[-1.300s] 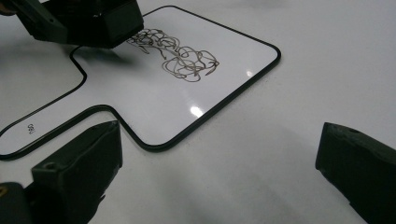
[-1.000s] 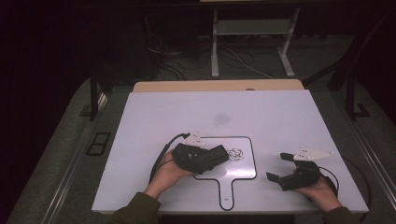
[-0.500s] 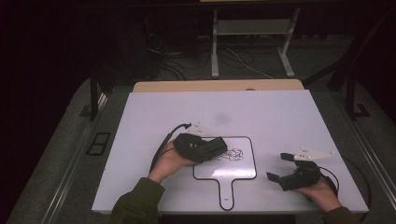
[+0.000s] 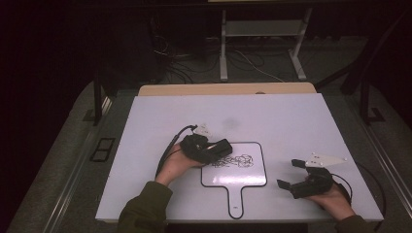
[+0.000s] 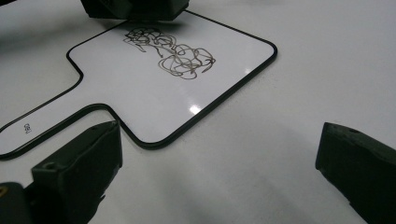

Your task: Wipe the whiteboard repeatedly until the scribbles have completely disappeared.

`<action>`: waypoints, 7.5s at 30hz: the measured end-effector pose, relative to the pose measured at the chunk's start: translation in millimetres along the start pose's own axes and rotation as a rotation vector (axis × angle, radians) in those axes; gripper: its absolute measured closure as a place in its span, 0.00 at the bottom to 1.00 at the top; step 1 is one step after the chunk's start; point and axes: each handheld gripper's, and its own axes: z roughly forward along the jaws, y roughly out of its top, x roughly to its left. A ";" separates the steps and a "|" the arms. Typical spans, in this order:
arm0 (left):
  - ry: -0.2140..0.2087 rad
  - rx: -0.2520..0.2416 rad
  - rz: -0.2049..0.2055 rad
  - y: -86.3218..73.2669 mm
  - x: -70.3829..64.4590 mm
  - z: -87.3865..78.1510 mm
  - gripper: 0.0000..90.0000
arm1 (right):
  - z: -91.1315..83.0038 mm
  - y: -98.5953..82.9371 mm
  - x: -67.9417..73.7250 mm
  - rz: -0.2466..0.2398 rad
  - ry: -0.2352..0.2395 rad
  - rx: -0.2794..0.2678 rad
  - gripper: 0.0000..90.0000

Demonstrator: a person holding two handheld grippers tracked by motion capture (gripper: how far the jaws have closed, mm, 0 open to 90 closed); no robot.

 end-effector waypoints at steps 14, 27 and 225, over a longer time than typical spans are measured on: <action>0.037 0.038 0.010 -7.3 3.7 3.3 0.44 | -0.3 0.2 0.2 -0.002 0.001 -0.002 0.00; 0.062 0.057 0.027 -7.9 0.3 6.1 0.44 | 0.1 0.2 0.3 -0.003 0.002 -0.001 0.00; 0.081 0.166 0.143 54.8 -21.9 55.8 0.44 | 0.5 0.7 -0.3 -0.004 0.002 0.000 0.00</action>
